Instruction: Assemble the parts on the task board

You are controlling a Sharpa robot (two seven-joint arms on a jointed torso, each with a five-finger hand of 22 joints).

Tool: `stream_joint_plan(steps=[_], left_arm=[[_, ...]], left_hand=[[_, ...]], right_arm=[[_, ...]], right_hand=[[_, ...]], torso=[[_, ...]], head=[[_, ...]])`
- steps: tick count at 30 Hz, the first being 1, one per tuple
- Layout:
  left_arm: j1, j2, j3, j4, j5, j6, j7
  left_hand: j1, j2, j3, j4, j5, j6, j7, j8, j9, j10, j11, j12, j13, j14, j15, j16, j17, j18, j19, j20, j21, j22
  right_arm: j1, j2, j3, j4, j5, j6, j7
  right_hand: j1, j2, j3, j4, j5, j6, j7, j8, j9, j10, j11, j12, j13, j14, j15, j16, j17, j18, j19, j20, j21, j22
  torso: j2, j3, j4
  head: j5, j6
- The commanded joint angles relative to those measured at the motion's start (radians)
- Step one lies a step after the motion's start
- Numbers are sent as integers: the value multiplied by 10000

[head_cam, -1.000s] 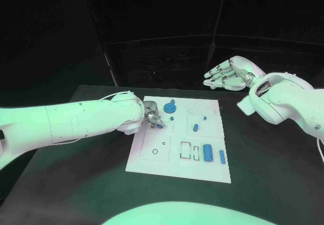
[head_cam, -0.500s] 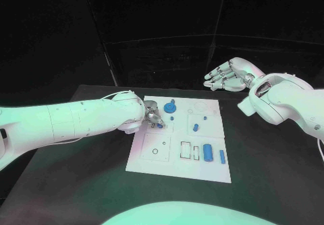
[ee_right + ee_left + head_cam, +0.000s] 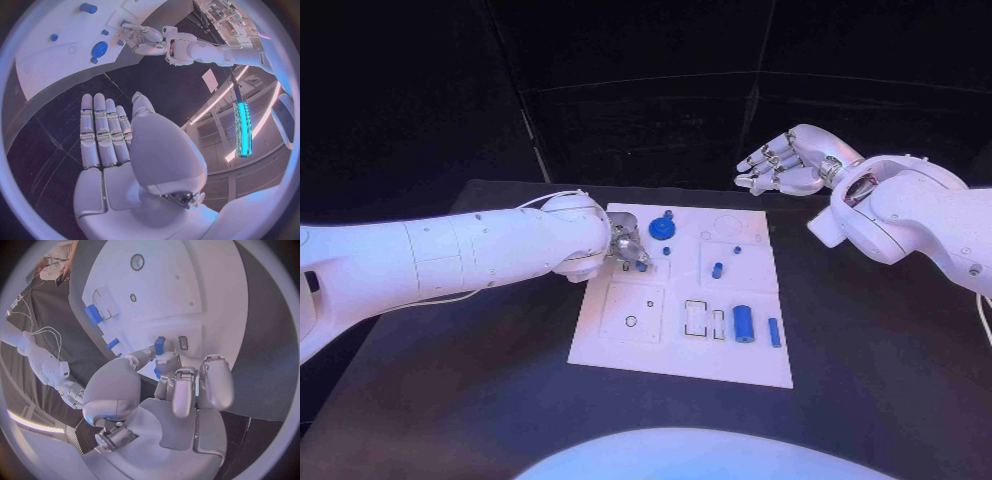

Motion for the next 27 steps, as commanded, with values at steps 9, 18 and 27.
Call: stream_joint_plan(steps=[9,18,27], left_arm=[[-26,51,-20,-51,-50,359,-85],[-25,112,-20,-160,-49,333,-84],[-25,157,-20,-252,-49,392,-89]], left_hand=[[-19,12,499,-465,12,44,-59,52,64,84,-99,54,15,1021,-82,31,2634,-142,14,-92,39,17],[-694,-110,-17,88,-28,154,-103,78,152,122,-125,120,50,1021,-103,31,2634,-153,39,-112,57,74],[-1241,-49,-292,576,-26,197,-104,7,158,105,-123,128,38,1021,-110,31,2634,-150,38,-124,35,67]], right_arm=[[19,25,4,-21,-39,296,-119],[19,24,3,-26,-39,293,-123],[19,22,2,-17,-39,287,-123]], right_hand=[[65,47,-46,-41,87,-17,41,30,5,-114,14,64,-22,-128,18,26,-30,26,9,24,-66,-34],[57,44,-55,-31,99,-26,46,27,4,-129,20,65,-25,-152,25,22,-38,24,3,29,-84,-42],[67,49,-54,-32,114,-33,47,25,3,-142,23,68,-27,-175,30,20,-46,23,-3,33,-103,-52]], torso=[[-8,4,18],[-3,4,-1],[-8,2,18]], head=[[-10,-34],[-23,-26],[-32,-38]])
